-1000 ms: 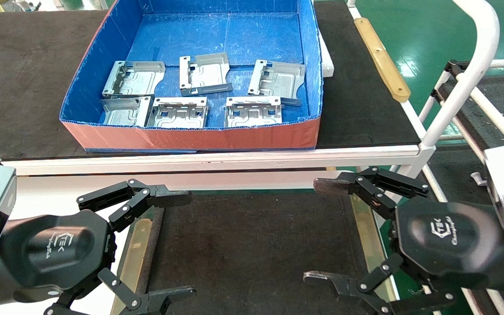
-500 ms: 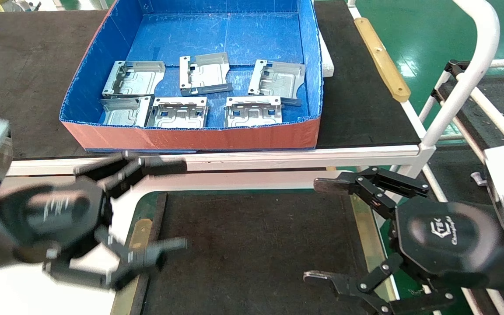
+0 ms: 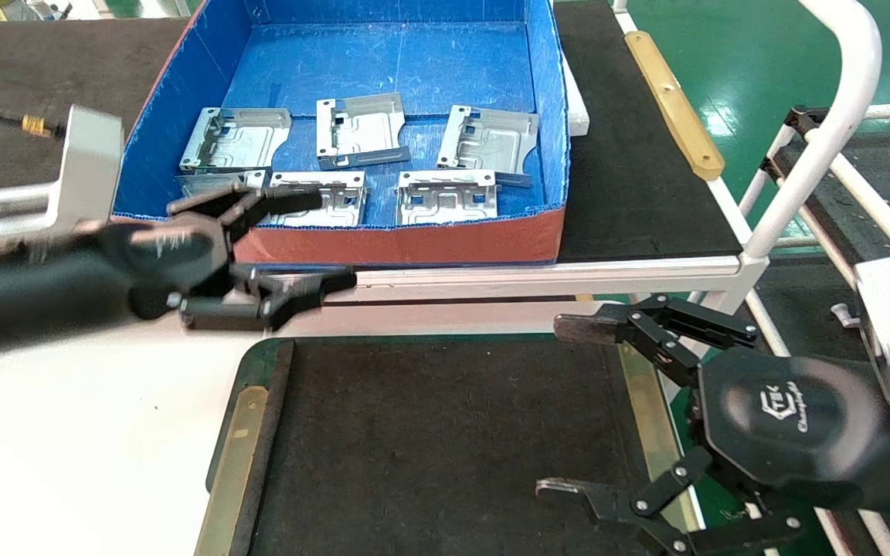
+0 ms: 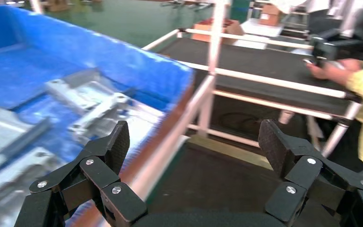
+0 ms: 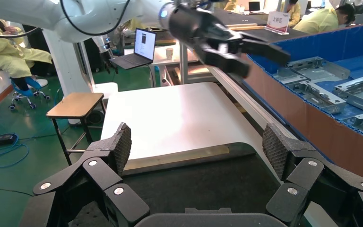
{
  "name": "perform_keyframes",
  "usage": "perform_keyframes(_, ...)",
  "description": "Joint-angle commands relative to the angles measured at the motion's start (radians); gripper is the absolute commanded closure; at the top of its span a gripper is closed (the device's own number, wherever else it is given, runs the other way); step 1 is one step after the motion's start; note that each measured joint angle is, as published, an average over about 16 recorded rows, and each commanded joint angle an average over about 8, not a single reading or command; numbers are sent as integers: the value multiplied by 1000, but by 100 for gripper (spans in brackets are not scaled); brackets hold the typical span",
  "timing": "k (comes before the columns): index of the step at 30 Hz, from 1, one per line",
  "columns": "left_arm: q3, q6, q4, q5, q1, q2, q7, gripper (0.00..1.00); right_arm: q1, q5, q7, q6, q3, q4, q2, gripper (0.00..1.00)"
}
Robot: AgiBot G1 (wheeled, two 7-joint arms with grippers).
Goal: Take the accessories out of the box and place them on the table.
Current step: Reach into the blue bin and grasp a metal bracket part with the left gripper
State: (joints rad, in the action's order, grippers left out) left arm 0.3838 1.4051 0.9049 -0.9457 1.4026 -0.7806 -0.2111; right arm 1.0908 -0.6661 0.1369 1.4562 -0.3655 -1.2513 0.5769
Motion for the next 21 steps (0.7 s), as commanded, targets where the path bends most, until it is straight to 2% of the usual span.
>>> perform_keyframes(1, 11, -19, -32, -31, 31, -15, 3, 0, 0, 0, 0, 0, 0, 0, 0, 0)
perform_keyframes(9, 38, -84, -145, -111, 129, -66, 18, 0, 0, 0, 0, 0, 0, 0, 0, 0)
perform_keyframes(21, 72, -199, -397, -222, 286, -163, 109, 0, 0, 0, 0, 0, 0, 0, 0, 0)
